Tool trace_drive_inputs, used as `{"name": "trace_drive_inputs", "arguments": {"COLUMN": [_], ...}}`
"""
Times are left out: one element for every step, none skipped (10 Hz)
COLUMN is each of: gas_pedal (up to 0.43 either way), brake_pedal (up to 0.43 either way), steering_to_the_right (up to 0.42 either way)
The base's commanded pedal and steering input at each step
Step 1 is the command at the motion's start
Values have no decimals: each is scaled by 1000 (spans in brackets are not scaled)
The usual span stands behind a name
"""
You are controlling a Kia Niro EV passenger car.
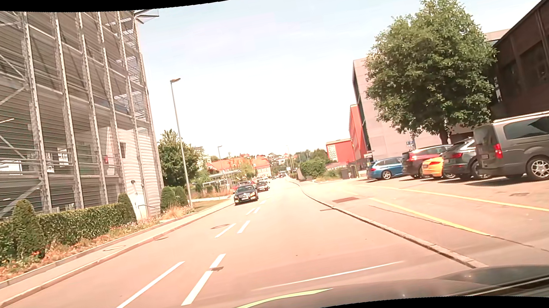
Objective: Follow the waypoints while adhering to traffic rules and regulations
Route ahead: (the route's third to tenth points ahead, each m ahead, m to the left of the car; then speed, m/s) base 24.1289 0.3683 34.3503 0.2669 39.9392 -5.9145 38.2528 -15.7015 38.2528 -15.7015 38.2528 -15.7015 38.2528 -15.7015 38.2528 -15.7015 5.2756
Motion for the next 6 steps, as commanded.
{"name": "trace_drive_inputs", "arguments": {"gas_pedal": [20, 28, 28, 28, 28, 39], "brake_pedal": [0, 0, 0, 0, 0, 0], "steering_to_the_right": [15, 18, 17, 16, 14, 13]}}
